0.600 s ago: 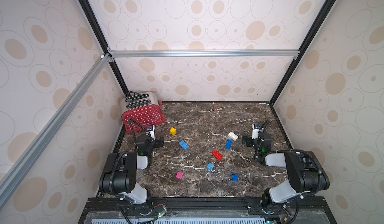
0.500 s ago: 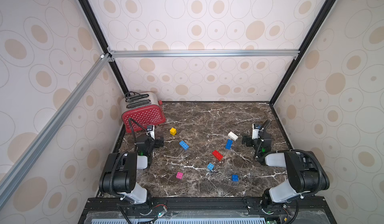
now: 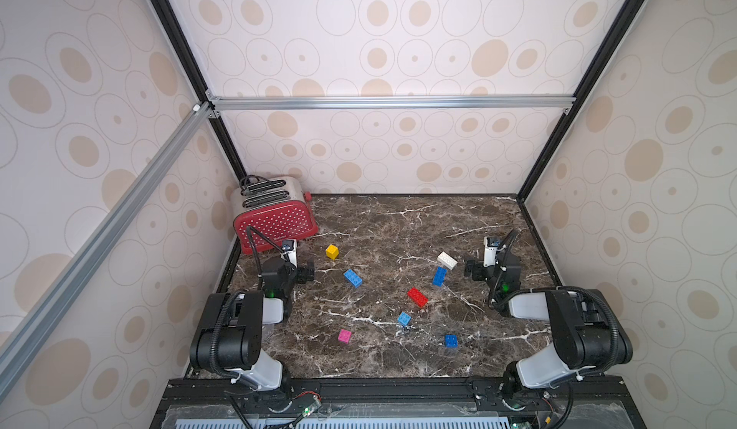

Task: Assemble a carrot with lego
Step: Adjust the lego brick at the center of the board.

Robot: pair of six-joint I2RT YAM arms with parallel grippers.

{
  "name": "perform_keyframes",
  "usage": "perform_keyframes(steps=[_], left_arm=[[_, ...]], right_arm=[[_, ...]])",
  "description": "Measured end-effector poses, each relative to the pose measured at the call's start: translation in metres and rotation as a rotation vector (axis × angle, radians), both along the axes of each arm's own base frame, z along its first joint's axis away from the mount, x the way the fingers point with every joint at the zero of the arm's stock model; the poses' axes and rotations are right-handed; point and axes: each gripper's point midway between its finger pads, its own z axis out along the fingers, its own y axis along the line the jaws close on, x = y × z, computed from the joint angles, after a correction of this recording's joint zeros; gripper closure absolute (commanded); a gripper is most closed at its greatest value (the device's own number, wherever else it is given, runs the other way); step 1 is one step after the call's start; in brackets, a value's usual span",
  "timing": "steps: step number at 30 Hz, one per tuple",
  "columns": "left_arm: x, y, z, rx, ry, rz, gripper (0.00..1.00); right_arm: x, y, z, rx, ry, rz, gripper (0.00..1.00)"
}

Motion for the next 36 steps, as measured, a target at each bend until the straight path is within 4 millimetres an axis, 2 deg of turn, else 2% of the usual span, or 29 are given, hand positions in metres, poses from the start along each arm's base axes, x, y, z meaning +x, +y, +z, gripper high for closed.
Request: perform_keyframes(steps=[10, 11, 12, 16, 19, 20, 22, 23, 24, 26, 32, 36], left_arm=[[0.000, 0.000, 0.000, 0.000, 0.000, 0.000, 0.01], [0.000, 0.000, 0.000, 0.000, 0.000, 0.000, 0.01], [0.000, 0.000, 0.000, 0.000, -0.001, 0.000, 0.01], [-0.004, 0.002, 0.009, 0.012, 0.011, 0.026, 0.01], [0.000, -0.001, 0.039, 0.031, 0.024, 0.042, 0.01], [0.006, -0.004, 0.055, 0.037, 0.011, 0.043, 0.01], [0.012, -0.010, 0.082, 0.031, -0.008, 0.046, 0.01], [0.013, -0.014, 0.091, 0.016, -0.010, 0.048, 0.01], [0.012, -0.016, 0.098, 0.000, -0.006, 0.049, 0.01], [0.008, -0.022, 0.096, -0.031, 0.030, 0.050, 0.01], [-0.015, -0.033, 0.059, -0.120, 0.217, 0.067, 0.01], [-0.028, -0.045, 0.046, -0.153, 0.296, 0.055, 0.01]], right_arm=[[0.000, 0.000, 0.000, 0.000, 0.000, 0.000, 0.00], [0.000, 0.000, 0.000, -0.001, 0.000, 0.001, 0.04], [0.000, 0.001, 0.000, -0.001, -0.001, 0.005, 0.05], [-0.001, 0.007, 0.007, -0.010, 0.080, 0.014, 0.00], [0.015, 0.016, 0.048, -0.007, 0.092, -0.003, 0.00], [0.019, 0.021, 0.061, -0.006, 0.093, -0.006, 0.00], [0.020, 0.037, 0.076, -0.001, 0.119, 0.003, 0.00], [0.017, 0.048, 0.076, 0.007, 0.153, 0.016, 0.00], [0.013, 0.058, 0.073, 0.014, 0.193, 0.030, 0.00], [0.001, 0.078, 0.059, 0.028, 0.285, 0.057, 0.00], [-0.051, 0.145, 0.000, 0.020, 0.593, 0.174, 0.02], [-0.079, 0.173, -0.018, 0.051, 0.714, 0.224, 0.07]])
